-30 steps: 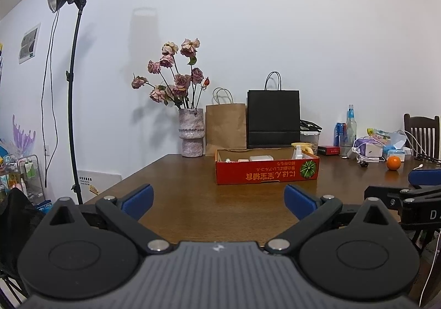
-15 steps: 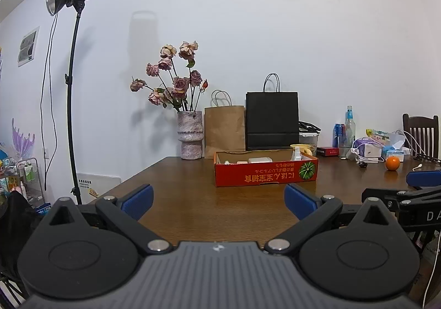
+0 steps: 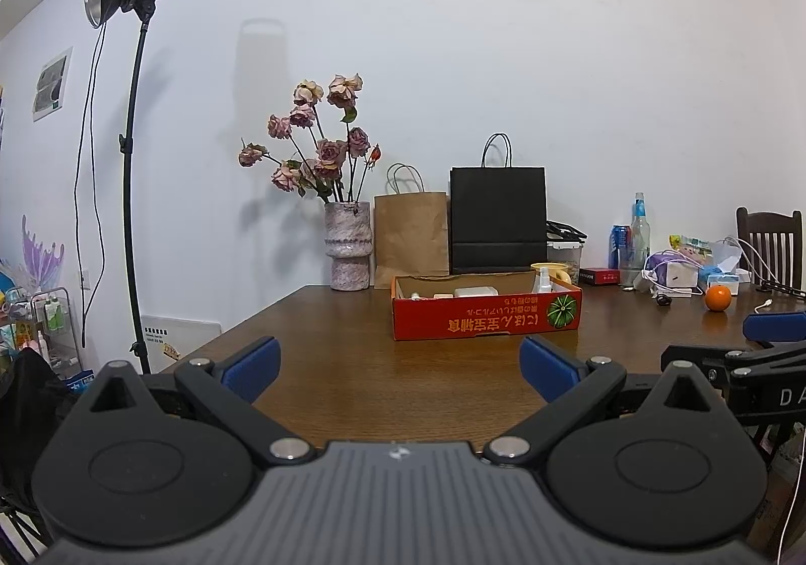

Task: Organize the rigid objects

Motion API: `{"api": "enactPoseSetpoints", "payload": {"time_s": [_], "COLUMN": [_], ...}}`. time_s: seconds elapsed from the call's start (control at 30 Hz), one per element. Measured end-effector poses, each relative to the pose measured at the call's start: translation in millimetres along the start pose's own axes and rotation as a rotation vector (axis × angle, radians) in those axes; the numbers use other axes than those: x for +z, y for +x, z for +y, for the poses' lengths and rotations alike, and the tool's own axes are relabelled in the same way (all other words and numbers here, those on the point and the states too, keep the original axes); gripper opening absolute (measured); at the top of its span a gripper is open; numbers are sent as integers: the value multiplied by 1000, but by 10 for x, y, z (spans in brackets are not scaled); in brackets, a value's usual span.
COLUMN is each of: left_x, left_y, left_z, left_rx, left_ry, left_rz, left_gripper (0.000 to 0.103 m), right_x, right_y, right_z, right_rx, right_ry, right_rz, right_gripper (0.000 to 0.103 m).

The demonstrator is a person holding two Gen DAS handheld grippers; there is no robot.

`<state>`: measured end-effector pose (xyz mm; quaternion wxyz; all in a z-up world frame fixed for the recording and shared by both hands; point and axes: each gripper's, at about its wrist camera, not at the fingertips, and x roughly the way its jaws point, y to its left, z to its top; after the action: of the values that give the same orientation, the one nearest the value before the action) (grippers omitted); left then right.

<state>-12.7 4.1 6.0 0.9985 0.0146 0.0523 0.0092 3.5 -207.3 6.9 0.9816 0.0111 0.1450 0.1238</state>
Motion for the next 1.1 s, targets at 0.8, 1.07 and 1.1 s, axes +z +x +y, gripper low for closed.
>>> {"api": "enactPoseSetpoints", "payload": {"time_s": [0.8, 1.07, 1.1], "left_x": [-2, 3, 3], "left_y": [-5, 2, 1], "left_z": [1, 9, 7], "left_rx": [-3, 0, -1], "left_ry": [0, 0, 0], "left_rz": [2, 0, 0], "left_gripper": [103, 103, 103], "right_x": [-19, -18, -18], "right_y": [-8, -7, -8], "right_z": [-9, -11, -11], "right_rx": [3, 3, 3], "right_ry": [-1, -1, -1], "right_rz": [1, 2, 2], "right_gripper": [99, 100, 100]}}
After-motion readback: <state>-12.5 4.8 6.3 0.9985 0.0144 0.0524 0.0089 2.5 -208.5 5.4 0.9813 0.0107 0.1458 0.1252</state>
